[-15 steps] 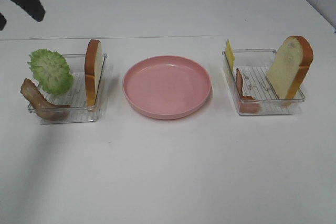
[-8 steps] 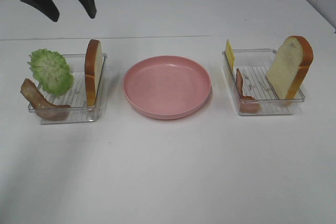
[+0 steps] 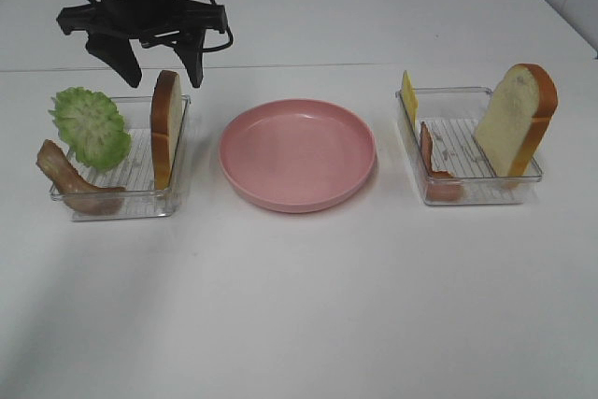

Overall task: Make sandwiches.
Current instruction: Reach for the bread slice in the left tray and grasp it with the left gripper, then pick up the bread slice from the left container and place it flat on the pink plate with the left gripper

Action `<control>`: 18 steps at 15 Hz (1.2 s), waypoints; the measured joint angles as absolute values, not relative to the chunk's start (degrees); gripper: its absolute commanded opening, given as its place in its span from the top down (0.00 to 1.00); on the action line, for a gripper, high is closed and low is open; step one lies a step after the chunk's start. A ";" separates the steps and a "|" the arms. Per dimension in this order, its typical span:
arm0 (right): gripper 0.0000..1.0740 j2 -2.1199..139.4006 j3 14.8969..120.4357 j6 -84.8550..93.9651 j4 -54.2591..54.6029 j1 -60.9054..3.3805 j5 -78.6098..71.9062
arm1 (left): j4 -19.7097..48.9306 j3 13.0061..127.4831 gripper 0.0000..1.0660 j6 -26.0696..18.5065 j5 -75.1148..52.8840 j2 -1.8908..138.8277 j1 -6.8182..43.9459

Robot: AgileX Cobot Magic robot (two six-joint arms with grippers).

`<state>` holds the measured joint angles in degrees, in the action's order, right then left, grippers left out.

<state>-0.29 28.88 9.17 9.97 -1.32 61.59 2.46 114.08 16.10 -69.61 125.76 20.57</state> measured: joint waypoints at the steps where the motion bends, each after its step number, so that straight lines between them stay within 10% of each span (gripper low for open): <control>1: 0.29 -0.29 28.88 9.17 9.97 -1.32 61.59 | 2.35 114.25 0.35 16.10 -69.61 126.62 20.57; 7: 0.29 -0.29 28.88 9.17 9.97 -1.32 61.59 | 0.52 114.25 0.47 16.10 -68.47 130.23 20.57; 10: 0.29 -0.29 28.88 9.17 10.03 -1.32 61.59 | 0.00 114.25 0.73 16.10 -68.47 130.58 20.57; 11: 0.29 -0.29 28.88 9.17 10.03 -1.32 61.59 | 0.00 114.25 0.97 16.16 -68.53 130.58 20.57; 18: 0.29 -0.29 28.88 9.17 10.03 -1.32 61.59 | 0.00 114.25 1.00 16.27 -69.44 127.65 20.57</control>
<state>-0.29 28.88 9.17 10.03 -1.32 61.59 0.00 114.25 16.27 -69.44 127.65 20.57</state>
